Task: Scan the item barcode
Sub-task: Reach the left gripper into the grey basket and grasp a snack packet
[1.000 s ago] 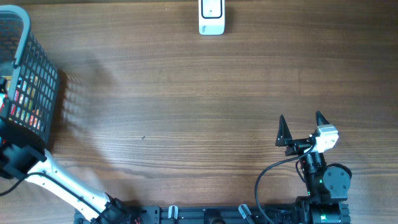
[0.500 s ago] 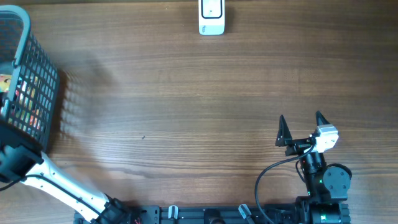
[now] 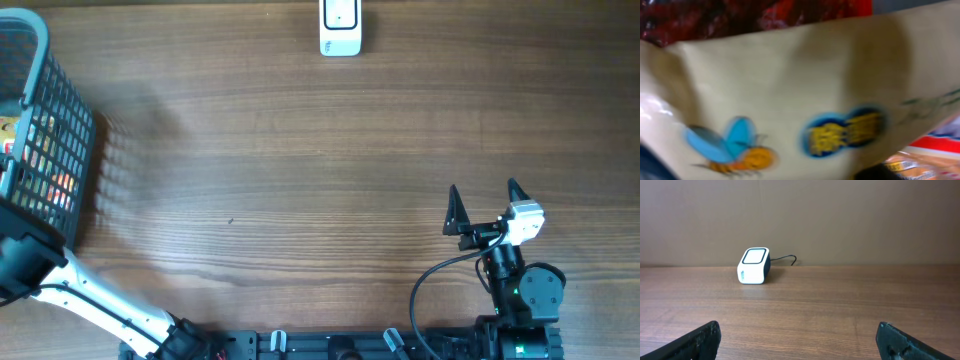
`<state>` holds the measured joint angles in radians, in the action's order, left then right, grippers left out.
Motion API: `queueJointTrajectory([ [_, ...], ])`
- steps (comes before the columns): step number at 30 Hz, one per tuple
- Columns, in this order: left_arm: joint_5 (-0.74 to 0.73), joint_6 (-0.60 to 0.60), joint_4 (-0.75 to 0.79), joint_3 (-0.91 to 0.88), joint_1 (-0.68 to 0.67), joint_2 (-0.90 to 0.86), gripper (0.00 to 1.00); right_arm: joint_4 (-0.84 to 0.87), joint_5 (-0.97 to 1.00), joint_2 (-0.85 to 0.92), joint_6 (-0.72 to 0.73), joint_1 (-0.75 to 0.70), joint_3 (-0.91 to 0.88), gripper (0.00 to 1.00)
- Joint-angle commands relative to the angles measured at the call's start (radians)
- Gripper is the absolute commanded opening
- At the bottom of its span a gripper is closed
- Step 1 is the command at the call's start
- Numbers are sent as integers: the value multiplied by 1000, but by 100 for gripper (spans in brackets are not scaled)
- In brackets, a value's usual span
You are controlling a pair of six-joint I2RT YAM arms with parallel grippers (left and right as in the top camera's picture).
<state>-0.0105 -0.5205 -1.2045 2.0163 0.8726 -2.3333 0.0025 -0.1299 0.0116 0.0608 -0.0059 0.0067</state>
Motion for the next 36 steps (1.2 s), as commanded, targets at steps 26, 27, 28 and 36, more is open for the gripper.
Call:
queueJointTrajectory([
  [26, -463, 47, 104, -26, 6, 626, 4, 4, 10, -7, -8, -5, -2, 100],
  [27, -509, 46, 97, -26, 6, 653, 4, 4, 10, -7, -8, -5, -2, 100],
  [28, -563, 46, 88, -26, 6, 676, 4, 4, 10, -7, -8, -5, -2, 100],
  [36, -720, 155, -125, -39, -259, 758, 4, 4, 10, -7, -8, -5, -2, 100],
])
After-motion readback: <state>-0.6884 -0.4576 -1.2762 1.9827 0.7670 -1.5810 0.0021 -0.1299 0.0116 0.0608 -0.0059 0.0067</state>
